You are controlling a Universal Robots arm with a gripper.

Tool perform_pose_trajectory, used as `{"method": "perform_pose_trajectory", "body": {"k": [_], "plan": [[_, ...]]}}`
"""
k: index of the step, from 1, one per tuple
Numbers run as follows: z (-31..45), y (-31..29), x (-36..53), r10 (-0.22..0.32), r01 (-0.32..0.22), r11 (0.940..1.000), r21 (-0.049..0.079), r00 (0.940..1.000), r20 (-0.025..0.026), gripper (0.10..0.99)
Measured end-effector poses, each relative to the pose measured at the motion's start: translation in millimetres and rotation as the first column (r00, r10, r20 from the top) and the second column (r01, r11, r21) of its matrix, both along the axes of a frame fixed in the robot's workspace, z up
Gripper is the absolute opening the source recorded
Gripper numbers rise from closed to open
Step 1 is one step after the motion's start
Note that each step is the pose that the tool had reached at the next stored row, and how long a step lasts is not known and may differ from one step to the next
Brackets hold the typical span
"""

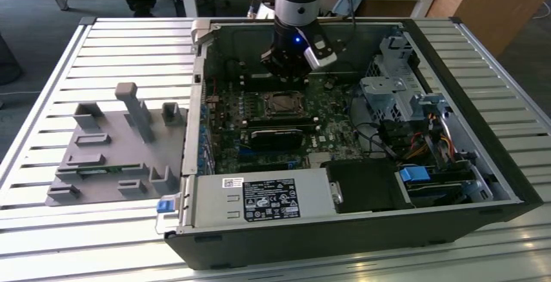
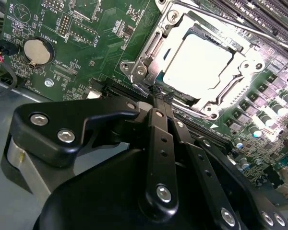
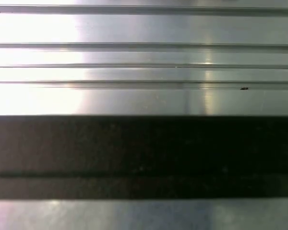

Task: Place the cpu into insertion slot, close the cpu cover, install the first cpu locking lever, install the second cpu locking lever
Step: 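Install the second cpu locking lever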

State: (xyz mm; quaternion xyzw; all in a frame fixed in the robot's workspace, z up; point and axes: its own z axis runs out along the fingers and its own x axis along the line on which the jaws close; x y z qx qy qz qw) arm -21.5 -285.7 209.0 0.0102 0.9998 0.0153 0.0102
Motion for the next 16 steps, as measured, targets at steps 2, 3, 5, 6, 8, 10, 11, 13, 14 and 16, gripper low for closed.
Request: {"method": "perform_pose_trajectory", "body": {"k": [2,3,5,6,8,10,11,13,14,16], "plan": [[0.0,-0.6,0.0,0.0,0.0,1.0,0.0,1.0,0.0001,0.106],[0.0,-1.0,0.0,0.0,0.0,1.0,0.0,1.0,0.0,0.106],[0.0,-1.7,0.0,0.0,0.0,1.0,0.0,1.0,0.0,0.106],[0.0,-2.1,0.0,0.0,0.0,1.0,0.0,1.0,0.0,0.106],[0.0,-2.9,0.0,0.0,0.0,1.0,0.0,1.0,0.0,0.106],[0.0,-3.8,0.0,0.0,0.0,1.0,0.0,1.0,0.0,0.106],[0.0,-4.2,0.0,0.0,0.0,1.0,0.0,1.0,0.0,0.106],[0.0,-4.9,0.0,0.0,0.0,1.0,0.0,1.0,0.0,0.106],[0.0,-5.2,0.0,0.0,0.0,1.0,0.0,1.0,0.0001,0.106],[0.0,-6.0,0.0,0.0,0.0,1.0,0.0,1.0,0.0001,0.106]]}}
